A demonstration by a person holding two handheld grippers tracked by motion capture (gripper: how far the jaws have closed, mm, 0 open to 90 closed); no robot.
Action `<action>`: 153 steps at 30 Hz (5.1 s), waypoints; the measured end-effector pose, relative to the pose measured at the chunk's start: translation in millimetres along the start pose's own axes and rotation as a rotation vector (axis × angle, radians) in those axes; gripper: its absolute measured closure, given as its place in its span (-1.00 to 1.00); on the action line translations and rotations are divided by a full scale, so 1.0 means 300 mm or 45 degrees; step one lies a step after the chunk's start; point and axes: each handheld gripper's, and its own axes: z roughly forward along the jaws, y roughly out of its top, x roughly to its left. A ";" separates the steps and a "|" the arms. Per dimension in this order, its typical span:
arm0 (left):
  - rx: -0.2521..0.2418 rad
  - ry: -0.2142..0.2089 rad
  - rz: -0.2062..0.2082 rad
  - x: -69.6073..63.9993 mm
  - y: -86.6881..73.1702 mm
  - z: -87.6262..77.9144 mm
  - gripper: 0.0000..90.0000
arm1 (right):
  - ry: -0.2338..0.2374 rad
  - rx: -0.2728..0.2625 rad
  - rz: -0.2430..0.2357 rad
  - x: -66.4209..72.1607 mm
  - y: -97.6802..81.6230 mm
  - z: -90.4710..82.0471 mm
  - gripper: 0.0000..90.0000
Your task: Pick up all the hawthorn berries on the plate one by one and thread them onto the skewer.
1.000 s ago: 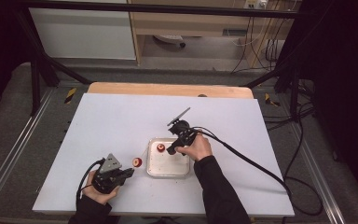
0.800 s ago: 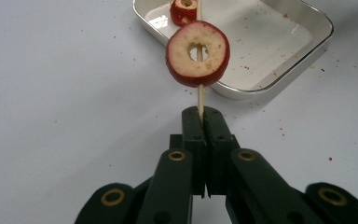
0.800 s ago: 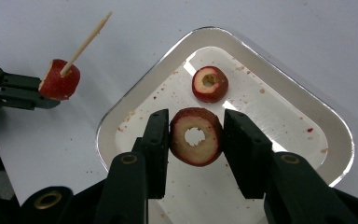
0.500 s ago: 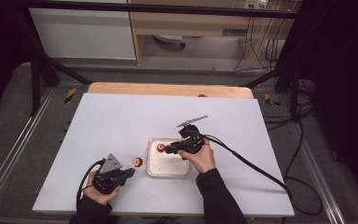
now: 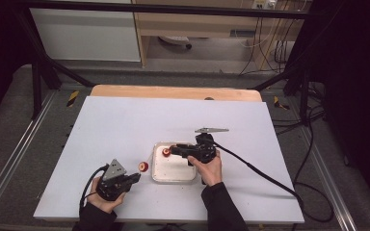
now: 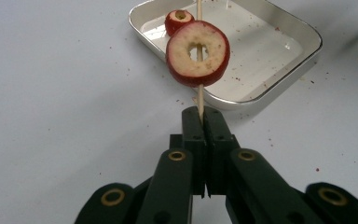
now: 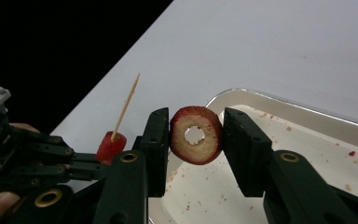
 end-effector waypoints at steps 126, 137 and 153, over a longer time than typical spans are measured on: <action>-0.265 0.028 -0.243 -0.180 0.122 0.119 0.97 | 0.121 -0.663 0.144 0.027 -0.028 0.007 0.41; -0.218 0.021 -0.245 -0.170 0.110 0.144 0.97 | 0.083 -0.613 0.145 0.035 -0.037 0.000 0.42; -0.123 0.001 -0.154 -0.132 0.128 0.101 0.98 | 0.047 -0.533 0.087 0.009 -0.027 0.018 0.42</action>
